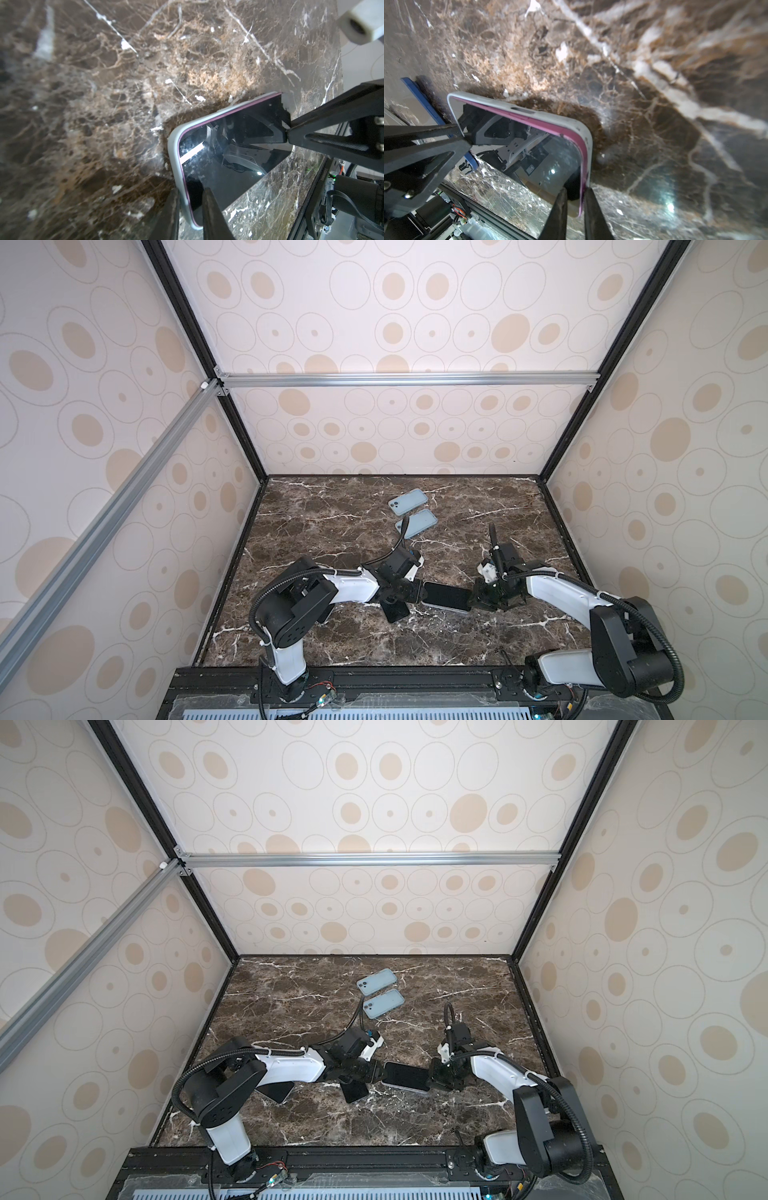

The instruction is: Put the phone into the phone case

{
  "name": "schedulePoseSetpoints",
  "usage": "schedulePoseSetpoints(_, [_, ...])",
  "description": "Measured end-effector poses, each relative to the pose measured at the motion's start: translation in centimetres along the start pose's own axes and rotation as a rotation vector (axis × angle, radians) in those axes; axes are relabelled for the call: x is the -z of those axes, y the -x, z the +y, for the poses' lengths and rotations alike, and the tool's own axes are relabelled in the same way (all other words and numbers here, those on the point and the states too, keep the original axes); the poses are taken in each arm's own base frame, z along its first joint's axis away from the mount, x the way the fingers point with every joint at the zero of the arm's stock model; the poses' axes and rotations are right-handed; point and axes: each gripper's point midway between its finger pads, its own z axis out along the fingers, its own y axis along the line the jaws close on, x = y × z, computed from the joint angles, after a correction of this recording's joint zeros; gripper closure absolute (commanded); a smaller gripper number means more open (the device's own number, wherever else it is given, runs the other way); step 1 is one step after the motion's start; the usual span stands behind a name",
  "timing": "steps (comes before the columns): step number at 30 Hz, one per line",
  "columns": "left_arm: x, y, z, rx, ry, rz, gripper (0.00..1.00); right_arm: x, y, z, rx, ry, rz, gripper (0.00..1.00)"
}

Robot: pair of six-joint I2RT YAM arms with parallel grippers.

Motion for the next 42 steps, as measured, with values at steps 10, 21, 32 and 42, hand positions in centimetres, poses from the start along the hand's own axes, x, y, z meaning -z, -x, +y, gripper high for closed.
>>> schedulePoseSetpoints(10, [0.2, -0.2, 0.3, 0.015, -0.01, -0.027, 0.81, -0.2, 0.0, 0.3, -0.017, 0.013, 0.011, 0.89])
schedulePoseSetpoints(21, [1.4, 0.0, 2.1, 0.034, 0.087, -0.08, 0.8, -1.2, 0.7, 2.1, 0.021, 0.02, 0.053, 0.9])
schedulePoseSetpoints(32, [1.7, -0.1, 2.5, 0.061, 0.1, -0.11, 0.8, -1.3, 0.9, 2.5, 0.08, -0.019, 0.052, 0.81])
schedulePoseSetpoints(42, [2.0, -0.4, 2.7, 0.065, 0.1, -0.11, 0.81, 0.5, 0.7, 1.9, 0.123, -0.085, 0.0, 0.66])
